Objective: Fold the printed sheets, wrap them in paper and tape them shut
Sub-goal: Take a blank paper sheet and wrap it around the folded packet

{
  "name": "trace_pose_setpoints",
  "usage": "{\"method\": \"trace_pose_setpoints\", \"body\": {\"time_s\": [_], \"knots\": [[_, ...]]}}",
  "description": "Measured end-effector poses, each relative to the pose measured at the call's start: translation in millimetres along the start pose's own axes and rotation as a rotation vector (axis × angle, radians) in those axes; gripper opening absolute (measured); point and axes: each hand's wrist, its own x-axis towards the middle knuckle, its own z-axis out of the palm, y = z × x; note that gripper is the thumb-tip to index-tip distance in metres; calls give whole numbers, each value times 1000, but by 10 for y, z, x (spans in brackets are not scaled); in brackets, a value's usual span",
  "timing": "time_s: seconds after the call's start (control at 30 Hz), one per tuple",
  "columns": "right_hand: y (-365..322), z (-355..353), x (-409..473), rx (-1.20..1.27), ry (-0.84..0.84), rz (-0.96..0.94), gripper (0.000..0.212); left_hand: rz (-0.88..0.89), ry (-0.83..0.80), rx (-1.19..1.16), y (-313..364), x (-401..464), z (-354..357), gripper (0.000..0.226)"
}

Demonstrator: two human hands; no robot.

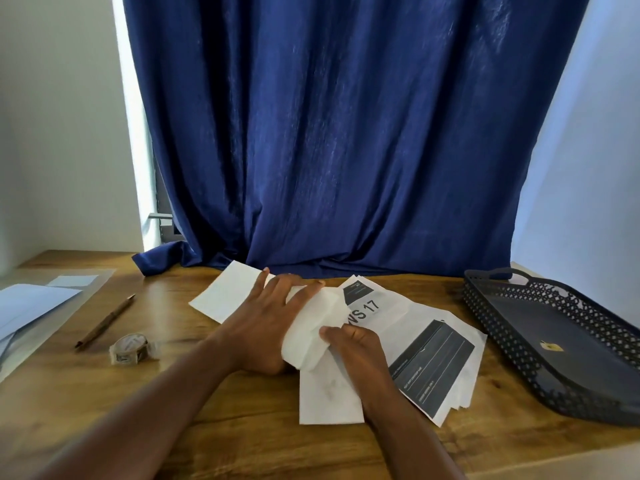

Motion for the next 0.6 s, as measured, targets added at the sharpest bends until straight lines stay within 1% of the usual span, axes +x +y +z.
{"method": "trace_pose_setpoints", "body": {"time_s": [0.07,0.2,0.27,0.47,0.6], "knots": [[-2,6,-5,-23,8,-8,25,20,28,43,26,-18,-4,124],[-21,44,-20,-27,18,-13,12,67,140,110,61,-31,2,123],[-29,66,-30,-36,19,-28,11,69,170,116,81,-28,9,123],[-20,63,-46,-84,41,-82,4,63,131,94,117,-53,-37,123],[-13,53,-37,-40,60,-90,10,102,150,78,108,-80,-65,125]]}}
